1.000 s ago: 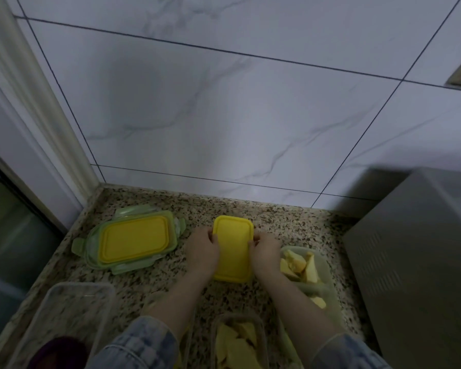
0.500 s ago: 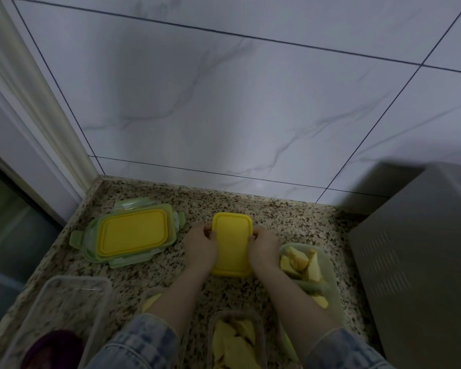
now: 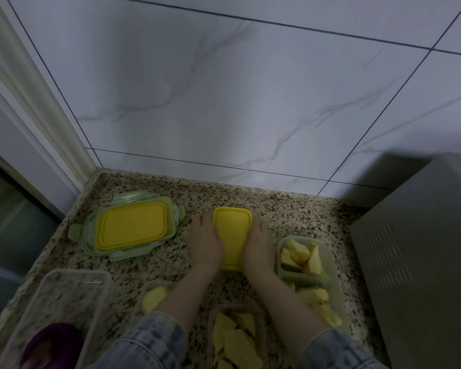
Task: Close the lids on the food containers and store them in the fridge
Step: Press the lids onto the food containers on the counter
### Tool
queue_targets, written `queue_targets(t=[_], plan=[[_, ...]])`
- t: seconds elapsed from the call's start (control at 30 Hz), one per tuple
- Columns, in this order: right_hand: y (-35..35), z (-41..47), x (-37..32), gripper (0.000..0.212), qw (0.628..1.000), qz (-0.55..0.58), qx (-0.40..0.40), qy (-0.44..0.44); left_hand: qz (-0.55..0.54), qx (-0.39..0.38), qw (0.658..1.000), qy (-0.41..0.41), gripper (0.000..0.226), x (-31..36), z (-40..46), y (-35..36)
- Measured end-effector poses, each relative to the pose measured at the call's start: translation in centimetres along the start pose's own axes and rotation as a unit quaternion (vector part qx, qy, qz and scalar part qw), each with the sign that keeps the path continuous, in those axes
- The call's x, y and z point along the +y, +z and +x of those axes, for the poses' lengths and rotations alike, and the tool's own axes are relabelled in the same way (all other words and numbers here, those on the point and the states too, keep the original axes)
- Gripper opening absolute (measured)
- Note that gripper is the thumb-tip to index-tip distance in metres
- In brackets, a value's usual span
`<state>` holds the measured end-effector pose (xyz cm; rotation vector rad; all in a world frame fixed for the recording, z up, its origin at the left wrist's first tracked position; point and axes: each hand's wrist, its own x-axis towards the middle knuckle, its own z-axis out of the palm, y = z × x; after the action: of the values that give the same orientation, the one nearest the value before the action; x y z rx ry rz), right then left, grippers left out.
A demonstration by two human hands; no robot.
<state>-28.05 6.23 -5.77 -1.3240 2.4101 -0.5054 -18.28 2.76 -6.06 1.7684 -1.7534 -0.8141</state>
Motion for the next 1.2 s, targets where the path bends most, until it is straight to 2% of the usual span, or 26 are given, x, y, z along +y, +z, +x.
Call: queue_targets(t=[0.17,0.23,0.3,0.4,0.47,0.83,1.03,1.2], plan=[[1.1,1.1,0.3,0.056,0.991,-0.001,-0.085,-0.101,0.104,-0.081,0.987,0.091,0.056,-0.2,1.2,1.1],[1.5,1.4,0.5,0.057,0.991,-0.007,-0.084,-0.107,0.127,-0.105,0.98,0.112,0.056,-0.7,1.5,1.4],[1.8,1.4,0.7,0.057,0.991,0.005,-0.073,-0.112,0.096,-0.11,0.981,0.126,0.054,-1.4,1.6,1.7],[2.1,1.2,0.8,0.057,0.991,0.042,-0.061,-0.113,-0.034,-0.11,0.989,0.098,0.052,-1.9,1.3,1.6],[2.2,1.1,0.8,0.056,0.99,0.072,-0.052,-0.11,-0.077,-0.107,0.988,0.079,0.051,-2.0,1.2,1.6],[2.8,1.2,1.2,0.053,0.976,0.186,-0.028,-0.107,-0.083,-0.095,0.99,0.071,0.053,-2.5,1.2,2.3],[2.7,1.3,1.2,0.054,0.983,0.149,-0.041,-0.096,-0.088,-0.093,0.99,0.057,0.052,-2.4,1.1,2.1],[1.4,1.8,0.7,0.053,0.985,0.119,-0.087,-0.086,-0.065,-0.129,0.987,0.075,0.051,-2.3,1.2,0.3]])
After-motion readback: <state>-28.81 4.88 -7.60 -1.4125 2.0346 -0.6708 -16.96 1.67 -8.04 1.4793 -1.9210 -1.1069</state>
